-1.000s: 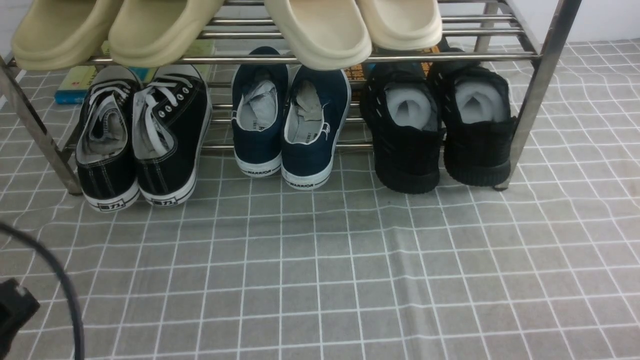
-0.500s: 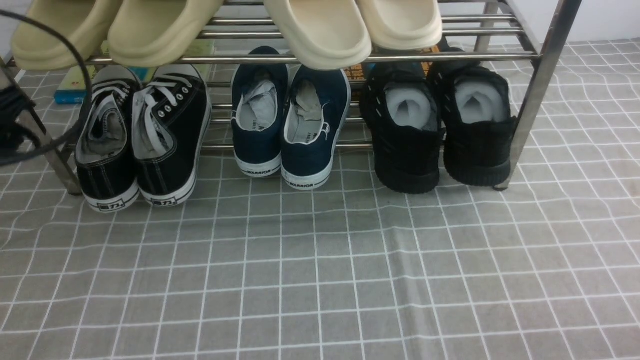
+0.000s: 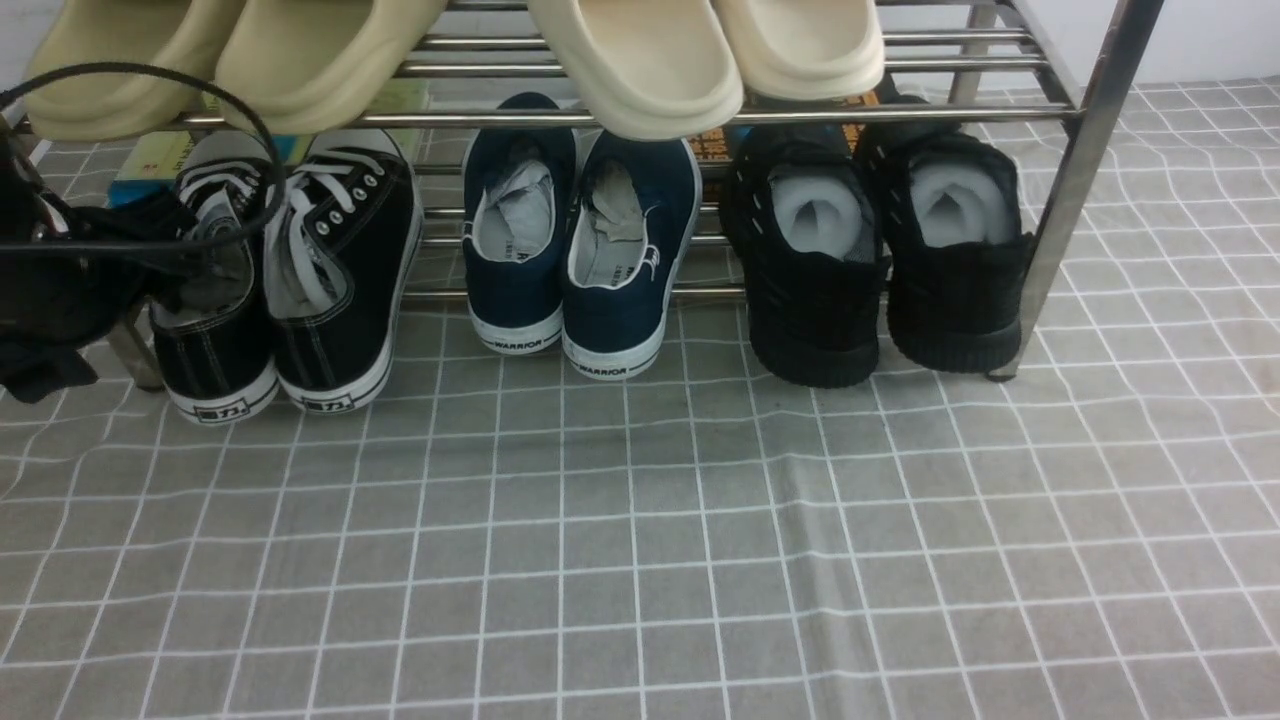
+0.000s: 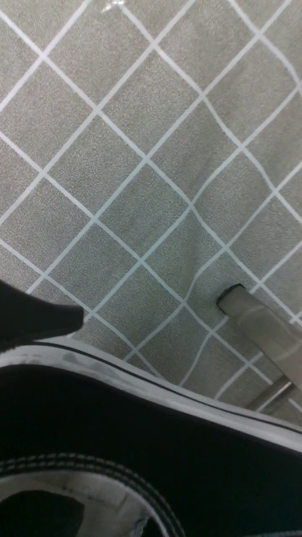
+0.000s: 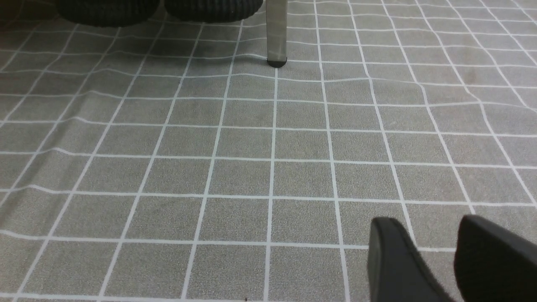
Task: Take the shoes off the shelf with your hand from the grey coffee tablecloth.
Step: 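Grasp the leftmost shoe on the bottom shelf of the shoe rack with the left gripper, then set the held shoe down on the floor in front of the rack with the left gripper, then grasp the leftmost shoe on the bottom shelf of the shoe rack with the left gripper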
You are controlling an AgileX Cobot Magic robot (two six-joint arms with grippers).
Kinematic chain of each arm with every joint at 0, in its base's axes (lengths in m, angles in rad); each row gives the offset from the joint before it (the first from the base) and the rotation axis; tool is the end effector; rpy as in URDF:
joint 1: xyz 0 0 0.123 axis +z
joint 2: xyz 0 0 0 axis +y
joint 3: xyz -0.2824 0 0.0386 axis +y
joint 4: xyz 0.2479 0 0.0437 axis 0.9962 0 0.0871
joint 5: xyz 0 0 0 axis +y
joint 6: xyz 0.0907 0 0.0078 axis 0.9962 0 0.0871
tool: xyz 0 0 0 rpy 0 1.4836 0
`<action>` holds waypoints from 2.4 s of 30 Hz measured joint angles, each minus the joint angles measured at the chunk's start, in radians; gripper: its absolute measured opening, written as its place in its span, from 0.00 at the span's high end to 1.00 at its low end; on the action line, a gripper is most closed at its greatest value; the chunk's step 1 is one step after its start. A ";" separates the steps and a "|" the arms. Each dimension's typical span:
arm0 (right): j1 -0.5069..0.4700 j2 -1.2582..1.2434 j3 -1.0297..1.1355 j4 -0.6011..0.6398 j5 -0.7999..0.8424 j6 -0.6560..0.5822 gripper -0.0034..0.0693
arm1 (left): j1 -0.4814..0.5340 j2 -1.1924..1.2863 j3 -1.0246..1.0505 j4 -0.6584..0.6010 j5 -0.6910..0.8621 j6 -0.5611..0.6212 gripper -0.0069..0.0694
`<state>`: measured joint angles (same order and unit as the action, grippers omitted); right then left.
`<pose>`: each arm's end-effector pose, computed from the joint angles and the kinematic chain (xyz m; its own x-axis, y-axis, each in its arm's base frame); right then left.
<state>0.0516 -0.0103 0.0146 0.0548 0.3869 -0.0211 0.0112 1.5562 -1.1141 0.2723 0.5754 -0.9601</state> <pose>0.0520 0.0046 0.1740 -0.3004 0.0142 -0.9537 -0.0624 0.9975 0.0345 0.3320 0.0171 0.2680 -0.5228 -0.6656 -0.5327 -0.6027 0.7305 -0.3212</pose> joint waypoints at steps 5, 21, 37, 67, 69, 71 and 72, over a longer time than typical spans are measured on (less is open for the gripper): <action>0.000 0.000 0.000 0.000 0.000 0.000 0.62 | 0.000 0.053 0.000 -0.001 -0.042 0.000 0.25; 0.000 0.000 0.000 0.000 0.000 0.000 0.62 | 0.033 -0.067 -0.002 0.019 0.211 0.083 0.88; 0.000 0.000 0.000 0.000 0.000 0.000 0.62 | 0.066 -0.200 0.290 -0.035 0.179 0.229 0.88; 0.000 0.000 0.000 0.000 0.000 0.000 0.62 | -0.099 -0.087 0.012 -0.130 -0.007 0.292 0.30; 0.000 0.000 0.000 0.000 0.000 0.000 0.62 | -0.116 -0.030 0.012 -0.134 -0.065 0.292 0.30; 0.000 0.000 0.000 0.000 0.000 0.000 0.62 | -0.121 0.014 0.010 -0.141 -0.098 0.292 0.31; 0.000 0.000 0.000 0.000 0.000 0.000 0.62 | -0.122 0.032 0.010 -0.143 -0.103 0.292 0.33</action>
<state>0.0516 -0.0103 0.0146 0.0548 0.3869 -0.0211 -0.1112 1.5880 -1.1039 0.1296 0.4723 -0.6686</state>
